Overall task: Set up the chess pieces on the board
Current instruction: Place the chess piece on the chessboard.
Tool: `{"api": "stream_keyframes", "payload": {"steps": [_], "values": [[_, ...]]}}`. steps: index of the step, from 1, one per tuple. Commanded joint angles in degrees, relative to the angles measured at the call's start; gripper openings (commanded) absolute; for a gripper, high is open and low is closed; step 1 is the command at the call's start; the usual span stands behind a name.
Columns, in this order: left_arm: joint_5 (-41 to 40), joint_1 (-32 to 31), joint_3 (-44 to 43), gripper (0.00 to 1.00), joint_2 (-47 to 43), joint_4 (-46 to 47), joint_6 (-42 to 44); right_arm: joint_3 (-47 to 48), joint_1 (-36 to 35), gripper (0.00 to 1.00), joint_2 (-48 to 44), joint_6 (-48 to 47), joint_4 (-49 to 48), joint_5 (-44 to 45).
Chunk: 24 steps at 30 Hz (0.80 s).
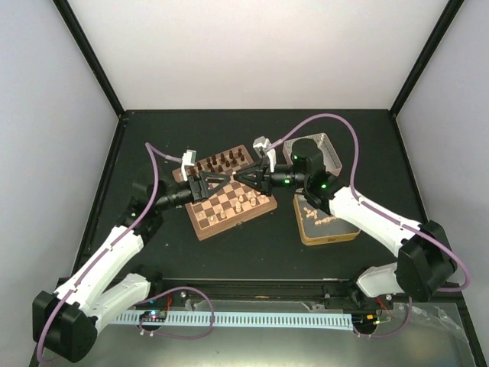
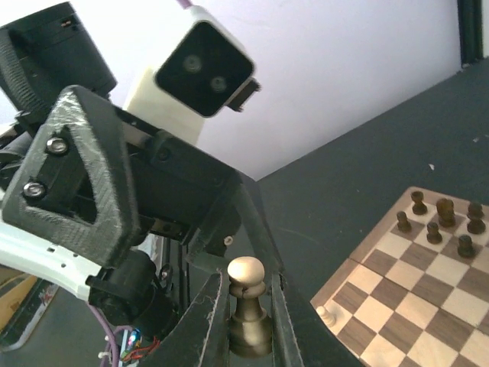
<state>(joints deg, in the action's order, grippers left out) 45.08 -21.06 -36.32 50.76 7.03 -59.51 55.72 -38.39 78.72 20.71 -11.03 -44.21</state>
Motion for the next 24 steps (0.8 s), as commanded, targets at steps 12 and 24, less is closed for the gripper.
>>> {"api": "stream_keyframes", "payload": {"steps": [12, 24], "values": [[3.65, 0.41, -4.15, 0.59, 2.50, 0.20, -3.66, 10.13, -2.37, 0.13, 2.03, -22.14, 21.17, -1.51], [6.27, 0.32, -4.55, 0.52, 4.57, 1.41, -4.92, 14.26, -3.34, 0.13, 3.73, -27.63, 27.99, 0.88]]}}
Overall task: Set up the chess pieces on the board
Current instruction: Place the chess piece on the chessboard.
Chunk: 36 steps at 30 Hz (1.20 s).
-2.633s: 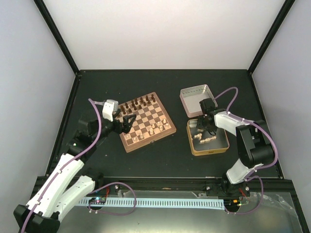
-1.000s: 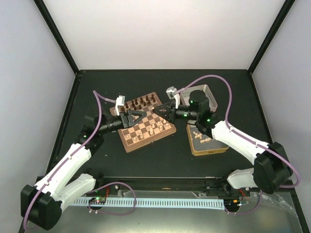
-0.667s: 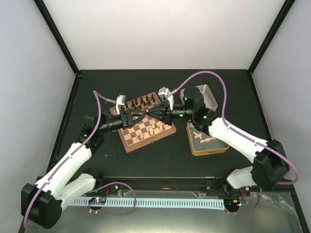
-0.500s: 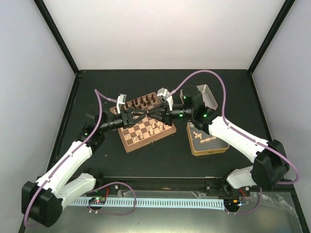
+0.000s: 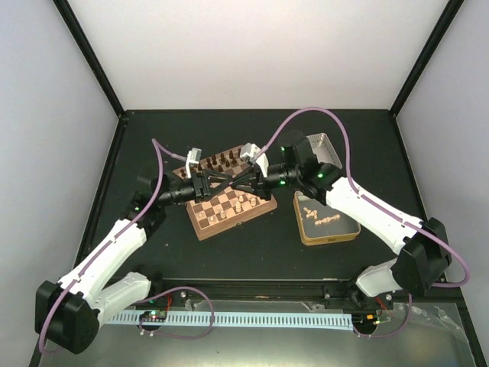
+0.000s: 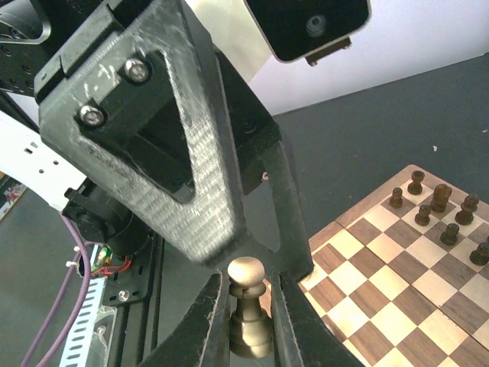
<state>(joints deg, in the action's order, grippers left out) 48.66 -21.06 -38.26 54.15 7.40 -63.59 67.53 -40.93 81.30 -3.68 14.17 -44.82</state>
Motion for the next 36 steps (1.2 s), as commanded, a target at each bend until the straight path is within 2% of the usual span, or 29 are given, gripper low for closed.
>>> {"api": "stream_keyframes", "payload": {"steps": [1, 7, 15, 27, 36], "values": [[3.07, 0.32, -2.59, 0.50, 1.46, 0.92, -1.02, 2.89, -0.84, 0.13, 1.42, -3.54, 3.25, 1.86], [4.39, 0.26, -3.14, 0.35, 2.55, -0.89, -0.71, 3.92, -1.30, 0.12, 2.23, -4.27, 4.10, 3.03], [6.29, 0.27, -3.57, 0.24, 4.48, -3.86, 0.73, 5.76, -2.41, 0.14, 3.75, -4.68, 5.87, 5.09], [7.76, 0.19, -3.49, 0.27, 6.64, -4.98, 1.32, 5.33, -2.78, 0.14, 3.90, -4.97, 4.79, 4.20], [7.95, 0.14, -3.38, 0.06, 6.88, -4.67, 1.07, 3.93, -2.84, 0.14, 3.35, -3.09, 1.05, 4.80]]}}
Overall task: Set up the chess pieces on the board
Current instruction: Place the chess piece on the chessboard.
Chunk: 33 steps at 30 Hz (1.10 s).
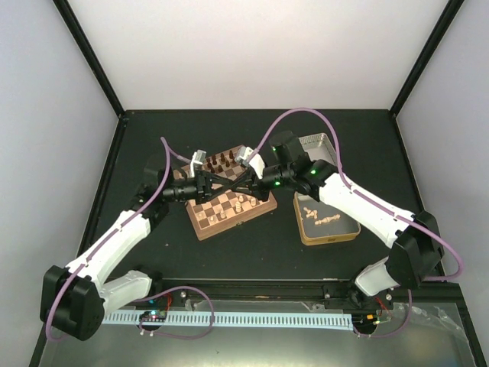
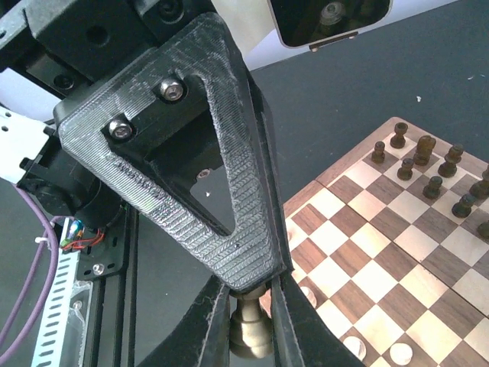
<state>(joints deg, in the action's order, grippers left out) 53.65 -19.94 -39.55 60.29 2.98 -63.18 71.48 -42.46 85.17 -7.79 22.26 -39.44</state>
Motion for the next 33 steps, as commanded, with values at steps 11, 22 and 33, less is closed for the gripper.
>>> {"api": "stream_keyframes", "payload": {"steps": [11, 22, 33], "values": [[-7.09, -0.85, -4.84, 0.02, -0.88, -13.26, 13.42, -3.15, -1.25, 0.57, -3.28, 4.30, -7.06, 4.70], [-30.03, -2.35, -4.72, 0.03, -4.84, -26.12, 29.81, -13.40, -0.13, 0.65, -12.15, 23.70, -16.89, 28.27], [-47.29, -5.64, -0.34, 0.03, -4.23, -27.59, 32.88, -18.83, -0.16, 0.65, -13.94, 35.28, -19.08, 40.84]]}}
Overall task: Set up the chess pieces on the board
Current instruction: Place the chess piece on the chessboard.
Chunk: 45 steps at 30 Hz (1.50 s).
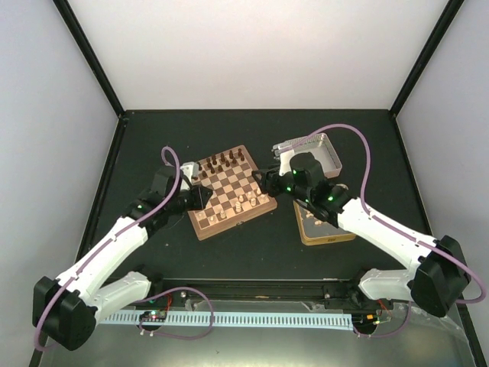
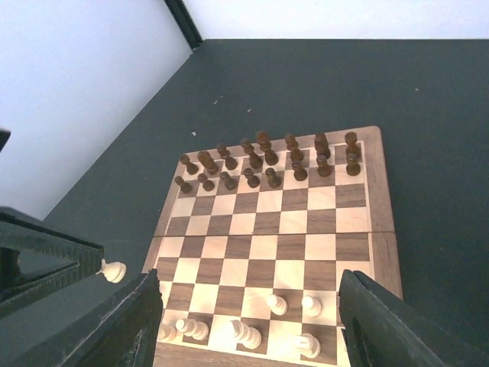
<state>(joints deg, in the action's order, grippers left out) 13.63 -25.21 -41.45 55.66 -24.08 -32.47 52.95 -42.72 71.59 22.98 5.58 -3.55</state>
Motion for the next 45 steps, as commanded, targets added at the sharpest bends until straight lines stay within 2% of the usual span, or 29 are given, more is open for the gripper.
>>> {"api": "stream_keyframes", "payload": {"steps": [1, 11, 18, 25, 45], "values": [[-7.47, -0.37, 1.81, 0.03, 1.30, 0.06, 2.35, -0.17, 0.17, 0.65, -0.07, 4.88, -2.08, 4.97], [-8.30, -0.78, 3.11, 0.04, 12.13, 4.89, 3.05, 0.45, 0.16, 0.64, 3.24, 7.00, -0.59, 3.48], [-10.84, -1.15, 3.53, 0.04, 16.44, 5.14, 3.74, 0.50, 0.17, 0.64, 3.63, 6.69, 0.23, 4.01], [-8.95, -1.24, 4.31, 0.04, 19.63, 7.87, 3.87, 1.02, 0.14, 0.64, 4.43, 6.53, 0.85, 3.82], [-10.59, -1.41, 3.69, 0.08, 19.15, 3.87, 3.26, 1.28, 0.09, 0.63, 4.45, 6.02, 1.56, 4.16]]}}
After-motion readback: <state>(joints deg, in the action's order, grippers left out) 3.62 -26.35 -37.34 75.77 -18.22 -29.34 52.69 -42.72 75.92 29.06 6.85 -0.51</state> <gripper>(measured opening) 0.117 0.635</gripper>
